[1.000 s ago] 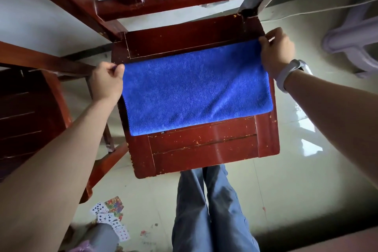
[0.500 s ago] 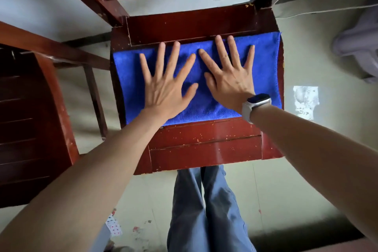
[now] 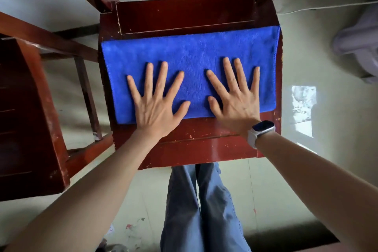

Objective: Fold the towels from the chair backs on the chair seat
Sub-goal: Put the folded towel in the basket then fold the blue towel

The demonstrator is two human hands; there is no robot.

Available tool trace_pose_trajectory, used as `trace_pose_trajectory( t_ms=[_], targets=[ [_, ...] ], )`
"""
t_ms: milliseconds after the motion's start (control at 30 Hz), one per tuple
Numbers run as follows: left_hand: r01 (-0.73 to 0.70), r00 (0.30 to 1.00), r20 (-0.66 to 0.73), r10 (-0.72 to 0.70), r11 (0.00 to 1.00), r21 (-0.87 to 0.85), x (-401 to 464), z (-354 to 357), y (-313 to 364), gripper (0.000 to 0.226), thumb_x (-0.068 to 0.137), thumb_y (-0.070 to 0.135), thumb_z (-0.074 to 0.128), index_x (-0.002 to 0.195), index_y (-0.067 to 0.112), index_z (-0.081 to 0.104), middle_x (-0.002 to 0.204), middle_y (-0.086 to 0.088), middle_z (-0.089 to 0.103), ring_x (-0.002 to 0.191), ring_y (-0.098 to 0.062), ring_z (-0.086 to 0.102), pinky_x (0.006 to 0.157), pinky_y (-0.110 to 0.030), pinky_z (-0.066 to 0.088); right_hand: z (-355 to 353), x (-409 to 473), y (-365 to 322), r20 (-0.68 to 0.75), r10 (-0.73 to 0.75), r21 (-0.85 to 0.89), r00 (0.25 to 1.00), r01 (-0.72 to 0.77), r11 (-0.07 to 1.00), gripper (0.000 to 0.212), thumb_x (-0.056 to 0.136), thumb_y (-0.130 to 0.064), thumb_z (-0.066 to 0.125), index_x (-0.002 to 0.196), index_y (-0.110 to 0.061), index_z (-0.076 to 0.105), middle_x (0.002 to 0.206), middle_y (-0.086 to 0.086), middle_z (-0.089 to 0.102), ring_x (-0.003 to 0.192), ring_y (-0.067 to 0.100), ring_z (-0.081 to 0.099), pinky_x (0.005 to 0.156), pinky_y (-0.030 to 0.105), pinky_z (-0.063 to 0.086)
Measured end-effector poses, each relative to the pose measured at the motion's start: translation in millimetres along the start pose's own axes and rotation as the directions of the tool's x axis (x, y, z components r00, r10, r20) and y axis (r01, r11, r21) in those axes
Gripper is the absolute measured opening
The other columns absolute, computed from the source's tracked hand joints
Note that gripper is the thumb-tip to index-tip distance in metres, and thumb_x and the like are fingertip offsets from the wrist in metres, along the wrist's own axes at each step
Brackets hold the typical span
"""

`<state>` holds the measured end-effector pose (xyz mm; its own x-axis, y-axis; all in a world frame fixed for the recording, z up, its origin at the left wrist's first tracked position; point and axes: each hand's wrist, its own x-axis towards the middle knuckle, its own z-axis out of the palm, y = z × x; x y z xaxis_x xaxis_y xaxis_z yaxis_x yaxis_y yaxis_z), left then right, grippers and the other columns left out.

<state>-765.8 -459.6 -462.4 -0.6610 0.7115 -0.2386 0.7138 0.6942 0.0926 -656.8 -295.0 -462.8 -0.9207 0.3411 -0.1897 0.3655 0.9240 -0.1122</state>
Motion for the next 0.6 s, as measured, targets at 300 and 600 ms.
trace_pose_trajectory(
  t_ms=[300,600],
  targets=[
    [0.301,0.953,0.062,-0.297,0.950,-0.085,-24.3,-3.3,-9.6,0.063,0.087,0.051,0.027,0.145,0.028,0.017,0.155,-0.014,0.009,0.142,-0.037,0.002,0.106,-0.068,0.000,-11.2,-27.0,34.3,0.120,0.222,0.075,0.968,-0.231,0.970,0.056,0.092,-0.038,0.022,0.146,-0.026,0.015,0.156,0.011,0.010,0.144,0.029,0.006,0.112,0.061,0.003],
    [0.289,0.951,0.151,-0.269,0.948,-0.132,-30.6,-18.9,7.6,0.060,0.087,0.047,0.024,0.145,0.031,0.016,0.156,-0.009,0.007,0.143,-0.035,-0.002,0.104,-0.069,-0.003,-35.2,-26.4,59.5,0.018,0.592,0.513,0.806,-0.515,0.687,0.039,0.090,-0.018,0.035,0.121,-0.007,0.055,0.127,0.016,0.051,0.117,0.036,0.044,0.098,0.038,0.035]
  ],
)
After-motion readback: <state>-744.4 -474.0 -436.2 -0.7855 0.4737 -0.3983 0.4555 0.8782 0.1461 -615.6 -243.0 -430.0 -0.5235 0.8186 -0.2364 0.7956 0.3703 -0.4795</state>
